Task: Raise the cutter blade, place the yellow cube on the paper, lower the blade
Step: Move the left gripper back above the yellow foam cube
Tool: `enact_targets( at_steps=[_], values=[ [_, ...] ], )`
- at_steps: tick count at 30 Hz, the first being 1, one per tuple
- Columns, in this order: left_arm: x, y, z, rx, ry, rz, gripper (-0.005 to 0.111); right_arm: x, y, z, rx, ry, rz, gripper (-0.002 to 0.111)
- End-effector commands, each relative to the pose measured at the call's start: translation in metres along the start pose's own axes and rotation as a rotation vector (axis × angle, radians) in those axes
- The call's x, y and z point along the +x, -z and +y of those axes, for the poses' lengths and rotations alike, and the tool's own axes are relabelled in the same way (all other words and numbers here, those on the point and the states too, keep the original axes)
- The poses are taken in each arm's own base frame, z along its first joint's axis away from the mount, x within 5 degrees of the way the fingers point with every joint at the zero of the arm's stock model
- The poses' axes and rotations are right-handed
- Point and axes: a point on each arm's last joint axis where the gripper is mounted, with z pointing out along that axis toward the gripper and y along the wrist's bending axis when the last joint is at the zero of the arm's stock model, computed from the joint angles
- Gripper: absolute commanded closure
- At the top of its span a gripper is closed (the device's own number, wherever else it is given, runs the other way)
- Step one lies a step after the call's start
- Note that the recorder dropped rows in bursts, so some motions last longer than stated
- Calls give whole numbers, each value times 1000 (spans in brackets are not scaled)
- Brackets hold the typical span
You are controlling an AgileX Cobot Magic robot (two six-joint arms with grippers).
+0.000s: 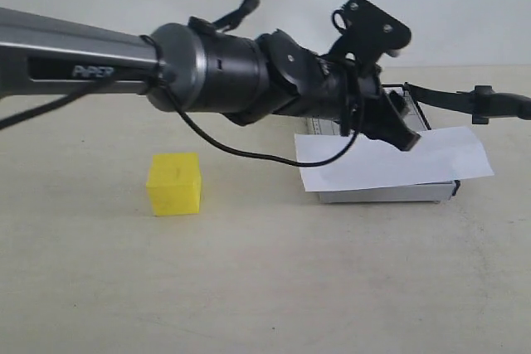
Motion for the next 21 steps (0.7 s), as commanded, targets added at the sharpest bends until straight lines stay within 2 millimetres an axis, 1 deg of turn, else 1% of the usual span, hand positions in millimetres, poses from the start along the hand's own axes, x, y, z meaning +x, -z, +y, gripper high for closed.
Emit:
enact_targets(
  at_steps=[1,6,11,16,21],
  values=[
    [3,34,25,-42,70,17,58,-2,0,0,-3,4,-16,109],
    [11,72,36,-72,87,39,60,-2,0,0,-3,4,-16,109],
    [21,109,41,-99,104,52,60,-2,0,0,-3,4,-16,109],
    [36,136,44,-123,119,76,60,-2,0,0,-3,3,-16,109],
    [44,158,37,-104,81,92,60,-2,0,0,-3,3,-16,109]
  ],
)
